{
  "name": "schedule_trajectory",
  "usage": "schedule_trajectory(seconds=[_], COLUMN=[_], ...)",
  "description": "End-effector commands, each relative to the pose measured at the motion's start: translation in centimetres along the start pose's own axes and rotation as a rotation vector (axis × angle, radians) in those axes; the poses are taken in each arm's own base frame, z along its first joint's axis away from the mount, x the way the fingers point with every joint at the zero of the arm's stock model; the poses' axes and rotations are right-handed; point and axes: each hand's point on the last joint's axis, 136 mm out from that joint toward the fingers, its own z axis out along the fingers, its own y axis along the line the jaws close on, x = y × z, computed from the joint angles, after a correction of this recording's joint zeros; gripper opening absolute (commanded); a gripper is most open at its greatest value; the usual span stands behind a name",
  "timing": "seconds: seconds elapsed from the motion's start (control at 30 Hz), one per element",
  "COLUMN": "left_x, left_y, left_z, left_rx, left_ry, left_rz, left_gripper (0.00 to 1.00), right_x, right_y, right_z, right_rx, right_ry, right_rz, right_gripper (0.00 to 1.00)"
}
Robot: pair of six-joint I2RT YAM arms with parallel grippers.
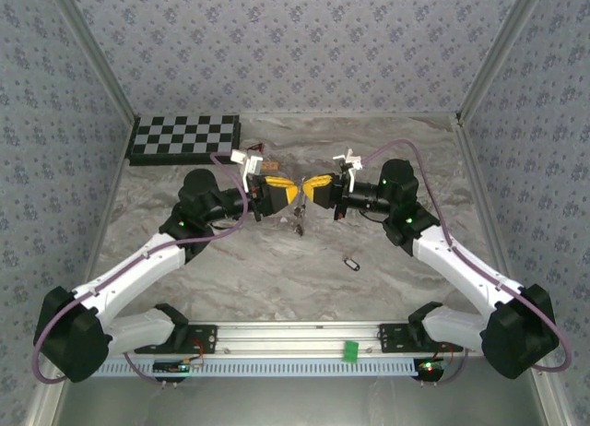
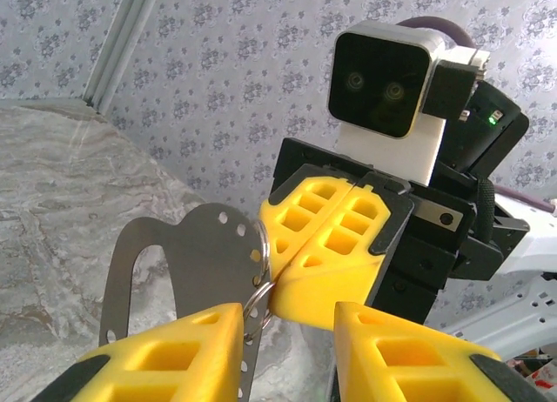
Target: Put the keys on the keyring
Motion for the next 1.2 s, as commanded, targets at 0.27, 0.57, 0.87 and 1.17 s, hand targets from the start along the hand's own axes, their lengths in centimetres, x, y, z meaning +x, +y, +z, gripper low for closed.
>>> schedule_trajectory(seconds=[0.27, 0.57, 0.87, 1.17], left_x=[-1.2, -1.3, -0.9, -0.7], left_y=[-0.1, -1.9, -3.3, -3.6], left_z=[1.0, 0.9, 0.3, 0.3], left_rx=[0.051, 0.150, 0.204, 0.221], left_ry=[-0.022, -0.019, -0.007, 0.000], left_rz=[0.010, 0.026, 0.054, 0.054], left_gripper=[0.36, 0.31, 0.25, 0.21], right_x=[-1.5, -1.3, -1.4, -1.4], right_y=[1.3, 0.9, 0.3, 0.1], right_z=[-0.7, -0.8, -0.8, -0.7], right_rx=[-0.026, -0.010, 0.012, 0.021], right_ry=[-0.055, -0.054, -0.061, -0.064], right_rz=[-0.042, -0.038, -0.034, -0.029], right_gripper=[0.00, 0.00, 0.00, 0.00])
